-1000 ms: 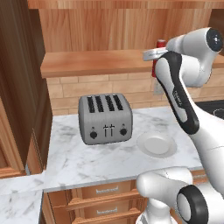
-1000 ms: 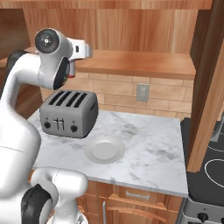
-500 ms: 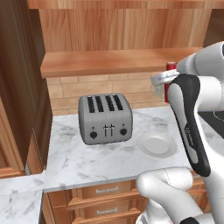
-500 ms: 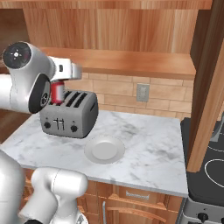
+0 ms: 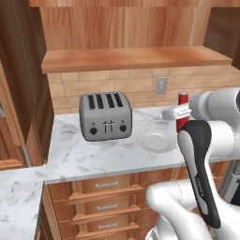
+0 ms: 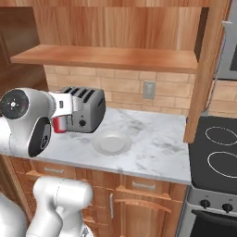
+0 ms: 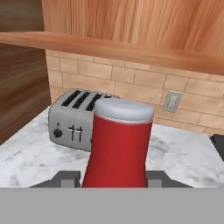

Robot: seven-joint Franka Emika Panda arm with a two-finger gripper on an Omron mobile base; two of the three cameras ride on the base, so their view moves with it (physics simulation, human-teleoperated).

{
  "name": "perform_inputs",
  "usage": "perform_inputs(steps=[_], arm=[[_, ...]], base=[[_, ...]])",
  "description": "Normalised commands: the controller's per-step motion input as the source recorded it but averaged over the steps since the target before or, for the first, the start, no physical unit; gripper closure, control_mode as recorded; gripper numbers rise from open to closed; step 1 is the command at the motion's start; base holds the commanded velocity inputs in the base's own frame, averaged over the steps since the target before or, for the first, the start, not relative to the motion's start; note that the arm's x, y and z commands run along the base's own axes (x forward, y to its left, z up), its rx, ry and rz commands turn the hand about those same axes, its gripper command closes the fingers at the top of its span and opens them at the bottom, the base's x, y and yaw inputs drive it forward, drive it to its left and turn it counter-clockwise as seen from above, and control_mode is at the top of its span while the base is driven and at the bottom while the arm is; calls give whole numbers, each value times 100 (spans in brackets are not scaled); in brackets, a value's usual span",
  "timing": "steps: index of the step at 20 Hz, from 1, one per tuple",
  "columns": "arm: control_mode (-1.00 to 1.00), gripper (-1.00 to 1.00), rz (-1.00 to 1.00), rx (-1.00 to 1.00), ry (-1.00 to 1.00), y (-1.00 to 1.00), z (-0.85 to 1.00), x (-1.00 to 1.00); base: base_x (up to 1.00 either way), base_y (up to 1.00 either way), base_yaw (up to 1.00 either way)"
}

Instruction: Move the hot dog bun to the plate on the dining table and place the condiment next to that plate. Then navigate to the fridge and take the sausage and place it on the plate as well.

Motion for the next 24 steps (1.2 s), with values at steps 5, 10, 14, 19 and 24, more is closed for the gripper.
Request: perform_inputs(steps=[5,10,14,19,24], arm=[[100,100,0,0,0,0,0,0],[100,100,0,0,0,0,0,0],[100,100,0,0,0,0,0,0],[100,100,0,0,0,0,0,0],[100,100,0,0,0,0,0,0]], base=[[-100,-58,0],[-100,-46,48],[-100,-10,70],[-100,1,64],[-100,27,58]])
